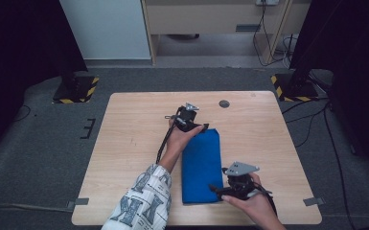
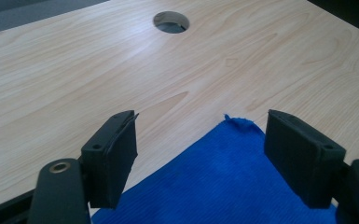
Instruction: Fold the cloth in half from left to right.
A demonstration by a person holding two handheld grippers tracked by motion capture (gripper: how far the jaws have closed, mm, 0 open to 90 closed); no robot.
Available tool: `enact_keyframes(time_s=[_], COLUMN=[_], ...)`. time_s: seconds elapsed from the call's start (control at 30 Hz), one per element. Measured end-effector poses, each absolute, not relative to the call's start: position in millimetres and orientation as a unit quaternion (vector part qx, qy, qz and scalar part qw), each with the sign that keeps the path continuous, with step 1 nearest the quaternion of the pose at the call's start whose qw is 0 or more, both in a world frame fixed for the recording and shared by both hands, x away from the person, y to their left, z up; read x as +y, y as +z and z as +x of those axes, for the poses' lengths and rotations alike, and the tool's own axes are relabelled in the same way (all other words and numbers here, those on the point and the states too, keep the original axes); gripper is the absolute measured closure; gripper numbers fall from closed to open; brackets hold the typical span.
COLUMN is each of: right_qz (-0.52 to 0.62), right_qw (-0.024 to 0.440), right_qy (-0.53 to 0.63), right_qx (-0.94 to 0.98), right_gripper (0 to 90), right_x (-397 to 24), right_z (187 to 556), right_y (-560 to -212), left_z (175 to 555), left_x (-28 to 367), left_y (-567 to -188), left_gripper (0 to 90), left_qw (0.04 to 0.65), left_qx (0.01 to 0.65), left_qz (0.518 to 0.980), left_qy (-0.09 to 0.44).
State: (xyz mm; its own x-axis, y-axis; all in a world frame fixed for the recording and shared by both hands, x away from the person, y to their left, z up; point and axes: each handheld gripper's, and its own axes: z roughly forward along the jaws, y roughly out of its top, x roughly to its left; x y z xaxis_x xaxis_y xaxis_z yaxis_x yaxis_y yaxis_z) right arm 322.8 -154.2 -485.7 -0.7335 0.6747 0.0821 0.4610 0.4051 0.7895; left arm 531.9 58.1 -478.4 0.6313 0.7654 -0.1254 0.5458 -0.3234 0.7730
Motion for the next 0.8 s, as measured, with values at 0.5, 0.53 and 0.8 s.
enact_keyframes(time_s=[0.5,0.53,0.8], right_qz=[0.419,0.424,0.448], right_qw=[0.169,0.170,0.152], right_qy=[0.385,0.382,0.369], right_qx=[0.805,0.803,0.800], right_gripper=[45.8,45.7,43.6], right_x=[-145,-145,-144], right_z=[479,486,522], right_y=[-511,-513,-533], left_z=[543,543,544], left_x=[95,96,99], left_y=[-516,-517,-525], left_gripper=[37.0,36.9,39.6], left_qw=[0.366,0.365,0.352], left_qx=[0.430,0.431,0.432], left_qz=[0.816,0.816,0.822], left_qy=[0.125,0.122,0.115])
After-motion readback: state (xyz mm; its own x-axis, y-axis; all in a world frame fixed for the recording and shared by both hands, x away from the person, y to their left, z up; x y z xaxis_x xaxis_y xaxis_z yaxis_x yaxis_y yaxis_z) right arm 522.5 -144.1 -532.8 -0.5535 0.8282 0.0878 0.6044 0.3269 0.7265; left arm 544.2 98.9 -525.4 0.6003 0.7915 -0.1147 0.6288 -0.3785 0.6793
